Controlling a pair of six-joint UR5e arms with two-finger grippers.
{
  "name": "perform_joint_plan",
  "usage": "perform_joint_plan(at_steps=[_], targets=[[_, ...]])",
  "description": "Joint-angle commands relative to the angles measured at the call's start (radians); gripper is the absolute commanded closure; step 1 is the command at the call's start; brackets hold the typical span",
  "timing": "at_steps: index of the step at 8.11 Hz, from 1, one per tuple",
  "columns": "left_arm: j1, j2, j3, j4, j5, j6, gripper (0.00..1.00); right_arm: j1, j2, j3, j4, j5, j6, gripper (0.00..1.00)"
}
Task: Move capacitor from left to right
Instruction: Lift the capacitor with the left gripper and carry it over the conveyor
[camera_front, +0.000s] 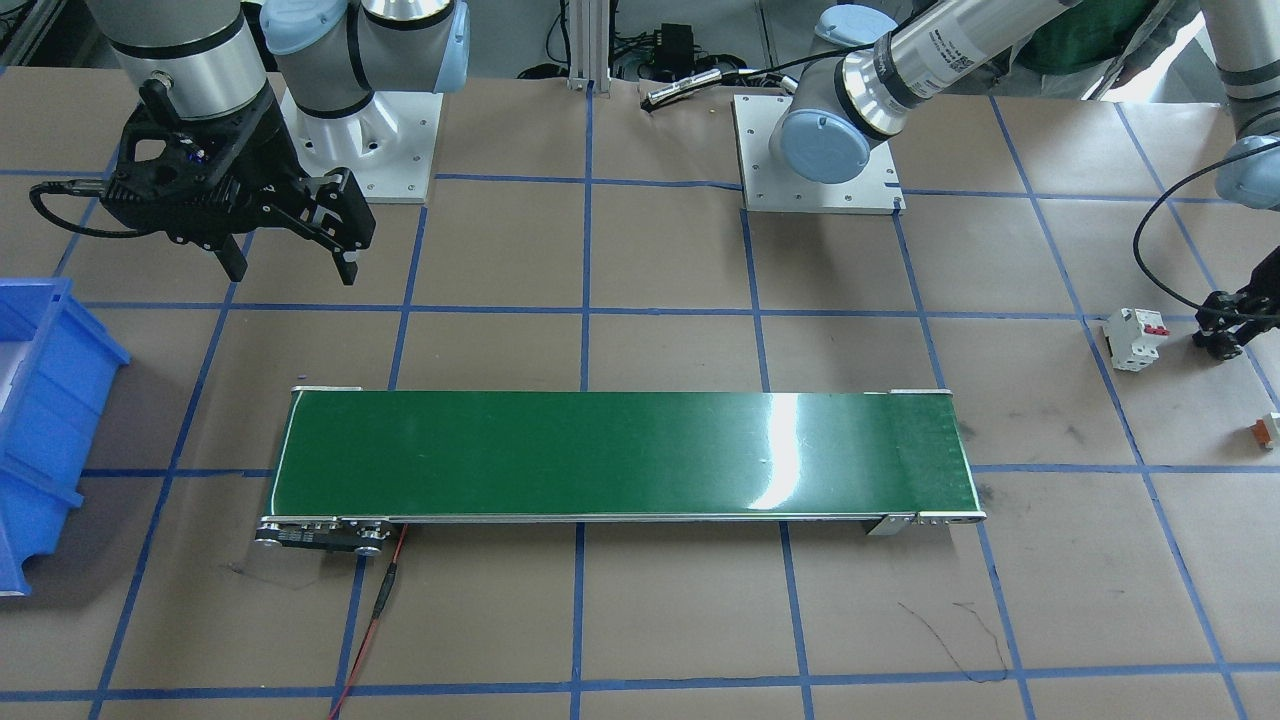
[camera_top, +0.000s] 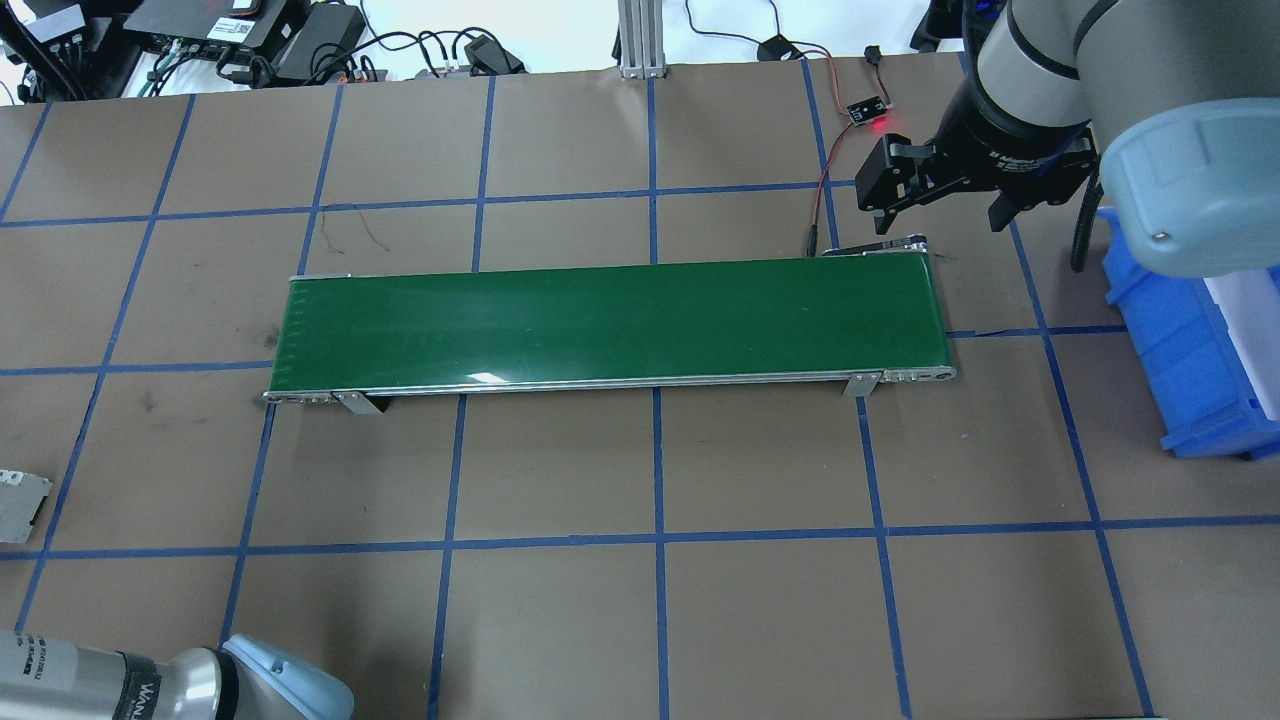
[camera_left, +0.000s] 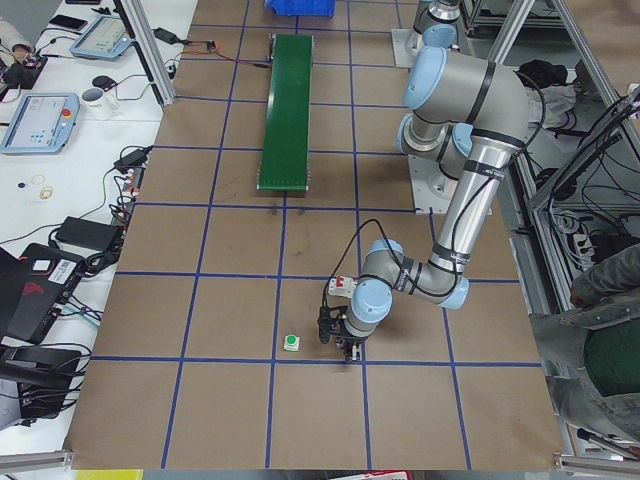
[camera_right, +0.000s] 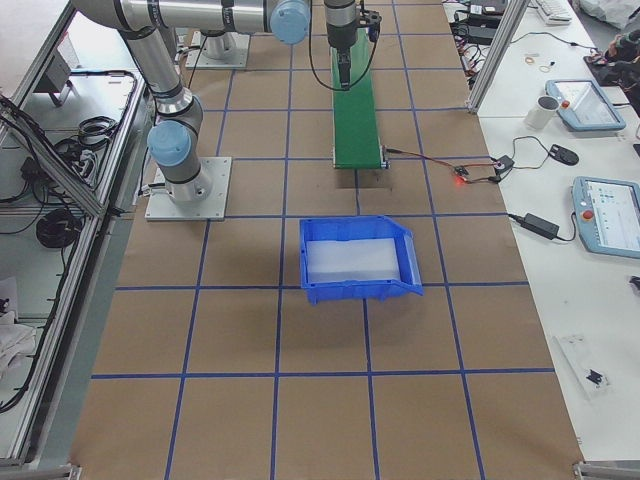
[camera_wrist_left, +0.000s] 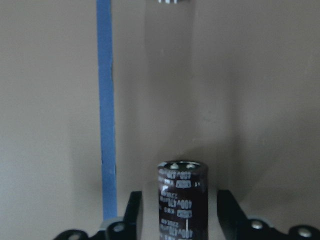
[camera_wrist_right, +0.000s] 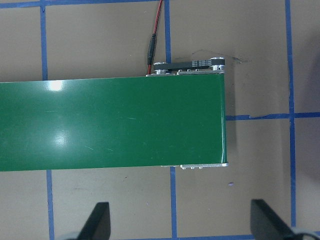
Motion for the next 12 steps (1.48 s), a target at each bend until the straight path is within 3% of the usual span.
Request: perform_joint_plan(at_steps=[1,2,4,6,8,9,12], targets=[[0.000,0.001,0.001,0.002,0.005,0.008,0.91,0.000,0.000,0.000,0.000,-0.001,0.000,0.00],[0.000,0.007,0.001,0.002,0.005,0.008,1.00,0.000,0.000,0.000,0.000,-0.001,0.000,0.00],[-0.015,0.046,0.005,0.005,0.008,-0.003,1.00,0.000,0.000,0.000,0.000,-0.001,0.000,0.00],[-0.070,0.190,0.005,-0.047,0.024,-0.075,1.00,0.000,0.000,0.000,0.000,-0.001,0.000,0.00],[-0.220,0.316,0.005,-0.159,0.045,-0.174,1.00,0.000,0.000,0.000,0.000,-0.001,0.000,0.00],[-0.306,0.356,0.002,-0.210,0.103,-0.258,1.00,0.000,0.000,0.000,0.000,-0.001,0.000,0.00],[-0.550,0.430,0.001,-0.380,0.157,-0.515,1.00,0.000,0.000,0.000,0.000,-0.001,0.000,0.00]])
